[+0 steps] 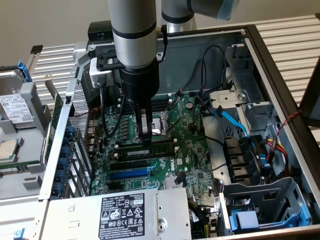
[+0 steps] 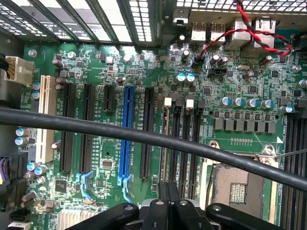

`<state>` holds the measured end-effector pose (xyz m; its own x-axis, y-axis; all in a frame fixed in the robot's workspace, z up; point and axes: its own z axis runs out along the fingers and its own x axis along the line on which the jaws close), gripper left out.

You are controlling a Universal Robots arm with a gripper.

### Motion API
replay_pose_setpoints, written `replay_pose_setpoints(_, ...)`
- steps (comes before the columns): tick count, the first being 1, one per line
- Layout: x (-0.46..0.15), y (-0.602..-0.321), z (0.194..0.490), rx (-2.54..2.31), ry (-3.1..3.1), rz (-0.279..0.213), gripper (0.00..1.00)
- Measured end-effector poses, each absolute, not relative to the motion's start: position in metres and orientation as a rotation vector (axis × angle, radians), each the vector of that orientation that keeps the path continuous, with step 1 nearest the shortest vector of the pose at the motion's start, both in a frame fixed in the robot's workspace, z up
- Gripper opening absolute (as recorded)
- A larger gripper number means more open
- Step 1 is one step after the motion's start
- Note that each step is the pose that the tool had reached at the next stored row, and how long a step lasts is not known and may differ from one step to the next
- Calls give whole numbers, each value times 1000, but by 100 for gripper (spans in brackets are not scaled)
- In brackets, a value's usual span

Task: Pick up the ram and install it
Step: 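Press down the ram until it locks into place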

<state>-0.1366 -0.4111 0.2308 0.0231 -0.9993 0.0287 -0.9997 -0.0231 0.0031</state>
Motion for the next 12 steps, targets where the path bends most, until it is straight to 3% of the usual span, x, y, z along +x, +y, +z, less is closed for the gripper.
replay_pose_setpoints(12, -137, -414, 231, 2232, -2181, 27, 11)
